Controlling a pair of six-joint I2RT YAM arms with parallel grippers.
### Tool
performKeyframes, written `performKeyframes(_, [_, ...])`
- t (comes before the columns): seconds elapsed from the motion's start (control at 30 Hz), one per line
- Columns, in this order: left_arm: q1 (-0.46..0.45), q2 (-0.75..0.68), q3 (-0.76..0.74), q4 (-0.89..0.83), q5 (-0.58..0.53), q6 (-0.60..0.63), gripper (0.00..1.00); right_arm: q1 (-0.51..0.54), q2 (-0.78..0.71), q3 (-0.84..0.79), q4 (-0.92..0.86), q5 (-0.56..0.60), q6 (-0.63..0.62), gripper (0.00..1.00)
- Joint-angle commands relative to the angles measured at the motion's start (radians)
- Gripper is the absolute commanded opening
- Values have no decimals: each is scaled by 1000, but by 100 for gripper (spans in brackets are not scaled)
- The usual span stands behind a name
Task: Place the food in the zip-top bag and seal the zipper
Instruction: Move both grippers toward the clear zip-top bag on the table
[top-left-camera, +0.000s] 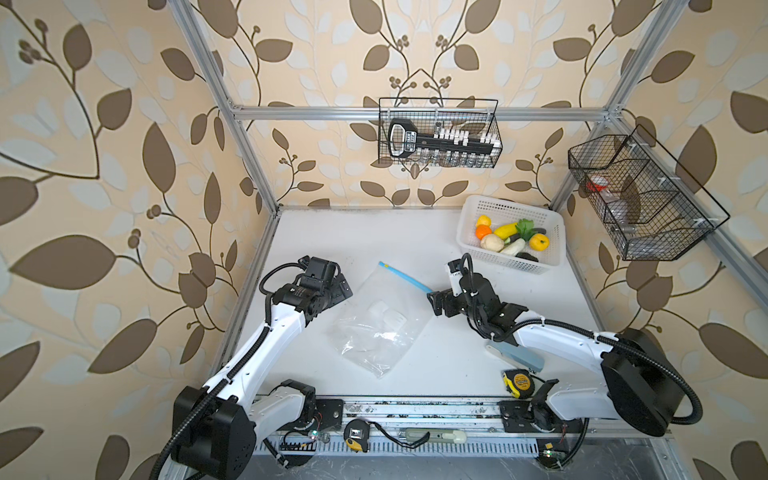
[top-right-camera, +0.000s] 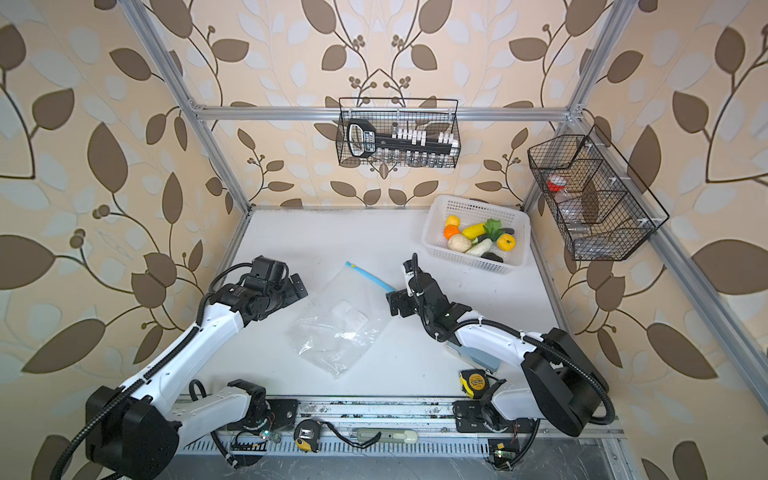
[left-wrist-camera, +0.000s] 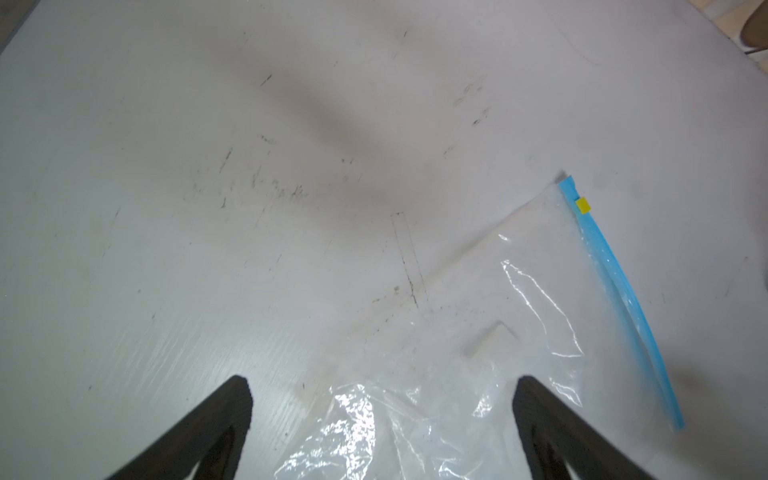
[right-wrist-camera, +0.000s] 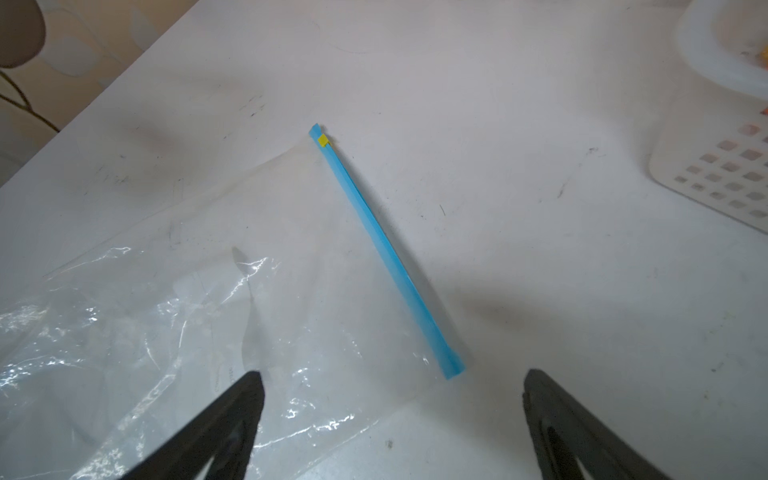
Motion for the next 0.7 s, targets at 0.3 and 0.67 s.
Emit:
performKeyframes(0.3, [-8,-60,-97,-186,157,-201,99,-13,220,203,-103,-101,31,96])
performKeyframes(0.67, [-8,-95,-213,-129,264,-251,99,-58,367,295,-149,-194,53,94])
